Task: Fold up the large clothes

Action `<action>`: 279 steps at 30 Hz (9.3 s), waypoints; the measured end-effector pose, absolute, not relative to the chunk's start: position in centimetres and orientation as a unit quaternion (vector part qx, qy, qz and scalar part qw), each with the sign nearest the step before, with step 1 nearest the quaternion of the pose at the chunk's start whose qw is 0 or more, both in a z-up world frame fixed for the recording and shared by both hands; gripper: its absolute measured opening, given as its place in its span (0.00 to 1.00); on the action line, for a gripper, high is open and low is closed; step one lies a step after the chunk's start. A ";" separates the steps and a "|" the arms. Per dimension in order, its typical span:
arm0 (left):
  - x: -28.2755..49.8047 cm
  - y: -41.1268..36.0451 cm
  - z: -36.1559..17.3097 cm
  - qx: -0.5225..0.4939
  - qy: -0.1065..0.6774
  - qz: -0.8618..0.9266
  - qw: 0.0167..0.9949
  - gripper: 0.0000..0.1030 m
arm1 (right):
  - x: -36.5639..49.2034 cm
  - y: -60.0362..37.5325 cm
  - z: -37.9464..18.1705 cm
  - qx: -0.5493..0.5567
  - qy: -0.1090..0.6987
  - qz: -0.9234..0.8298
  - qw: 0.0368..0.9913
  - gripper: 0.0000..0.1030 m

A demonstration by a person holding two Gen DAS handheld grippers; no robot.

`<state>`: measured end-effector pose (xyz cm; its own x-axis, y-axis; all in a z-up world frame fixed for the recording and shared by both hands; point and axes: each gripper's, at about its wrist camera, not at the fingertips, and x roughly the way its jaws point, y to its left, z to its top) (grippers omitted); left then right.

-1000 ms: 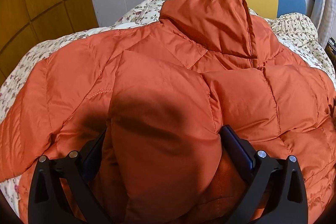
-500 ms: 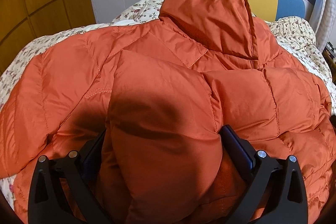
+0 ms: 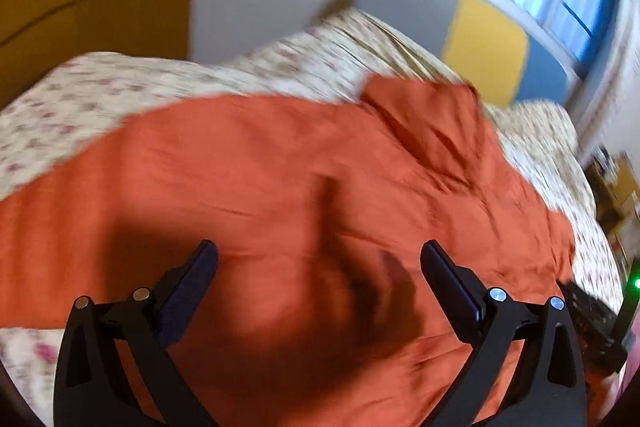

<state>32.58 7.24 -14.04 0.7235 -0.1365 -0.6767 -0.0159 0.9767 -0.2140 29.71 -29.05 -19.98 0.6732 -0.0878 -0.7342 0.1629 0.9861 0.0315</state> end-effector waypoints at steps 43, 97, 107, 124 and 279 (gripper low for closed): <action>19.0 36.8 -18.6 -0.428 0.259 0.329 0.801 0.28 | 29.7 -29.1 -19.7 0.037 0.398 -0.079 0.913 0.49; 31.8 -16.3 -13.2 0.078 0.283 -0.119 0.948 0.19 | 30.1 -29.1 -19.9 0.050 0.396 -0.077 0.914 0.51; 30.5 -15.6 -14.3 0.057 0.304 -0.190 0.932 0.85 | 30.0 -29.0 -19.9 0.051 0.396 -0.077 0.914 0.51; 34.2 1.9 -12.9 -0.034 0.315 -0.006 0.948 0.77 | 30.0 -28.7 -19.9 0.044 0.397 -0.082 0.913 0.52; 10.6 12.3 -8.5 -0.197 0.320 -0.176 0.910 0.13 | 4.1 -38.8 -10.8 0.379 0.324 0.118 0.859 0.10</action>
<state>10.64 12.34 -8.53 0.7331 -0.4462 -0.5134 0.1945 0.8608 -0.4704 4.11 -38.79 -10.77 0.7625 0.4479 -0.4669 0.0426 0.6853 0.7270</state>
